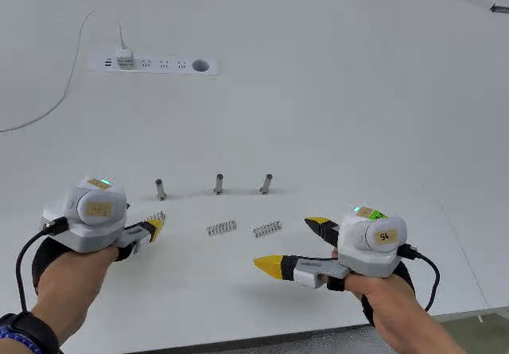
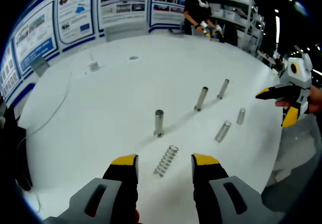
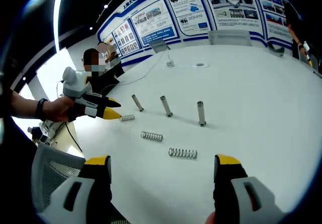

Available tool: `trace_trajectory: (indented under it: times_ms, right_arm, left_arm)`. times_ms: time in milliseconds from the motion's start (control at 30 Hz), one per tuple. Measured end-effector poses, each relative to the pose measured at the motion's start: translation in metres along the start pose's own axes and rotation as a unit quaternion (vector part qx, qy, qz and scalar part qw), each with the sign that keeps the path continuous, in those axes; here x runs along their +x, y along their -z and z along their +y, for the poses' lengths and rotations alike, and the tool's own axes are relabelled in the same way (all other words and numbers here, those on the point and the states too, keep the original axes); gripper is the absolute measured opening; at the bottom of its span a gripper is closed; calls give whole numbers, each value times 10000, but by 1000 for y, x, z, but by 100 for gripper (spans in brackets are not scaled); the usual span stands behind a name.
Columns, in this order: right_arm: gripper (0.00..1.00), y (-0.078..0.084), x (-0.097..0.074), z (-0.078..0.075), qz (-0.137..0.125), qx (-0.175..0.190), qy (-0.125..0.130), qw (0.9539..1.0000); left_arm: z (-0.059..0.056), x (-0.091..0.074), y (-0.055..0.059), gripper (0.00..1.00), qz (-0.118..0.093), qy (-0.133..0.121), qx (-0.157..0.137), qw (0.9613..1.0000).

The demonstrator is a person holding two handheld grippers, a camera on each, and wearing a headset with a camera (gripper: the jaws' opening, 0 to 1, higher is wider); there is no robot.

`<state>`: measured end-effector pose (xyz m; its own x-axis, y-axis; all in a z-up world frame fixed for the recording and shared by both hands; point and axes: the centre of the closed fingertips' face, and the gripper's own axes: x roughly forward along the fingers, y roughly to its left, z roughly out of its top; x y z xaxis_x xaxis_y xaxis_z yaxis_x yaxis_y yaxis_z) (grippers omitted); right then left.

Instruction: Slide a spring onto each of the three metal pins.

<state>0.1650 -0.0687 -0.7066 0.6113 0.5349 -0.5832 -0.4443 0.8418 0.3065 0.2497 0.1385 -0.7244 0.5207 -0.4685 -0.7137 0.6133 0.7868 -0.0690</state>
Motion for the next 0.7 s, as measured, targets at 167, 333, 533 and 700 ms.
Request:
trace_trajectory:
  times_ms: [167, 333, 533, 700]
  right_arm:
    - [85, 0, 2, 1, 17, -27, -24, 10000]
    - [86, 0, 4, 2, 28, -46, -32, 10000]
    - [86, 0, 5, 1, 45, -75, -41, 10000]
    - [86, 0, 6, 2, 67, -99, -56, 9999]
  left_arm:
    - [1, -6, 4, 48, -22, 54, 27, 10000]
    - [1, -14, 6, 53, -59, 107, 27, 9999]
    - [0, -24, 10, 58, -91, 181, 30, 9998]
    - [2, -32, 13, 61, -132, 195, 6, 9997]
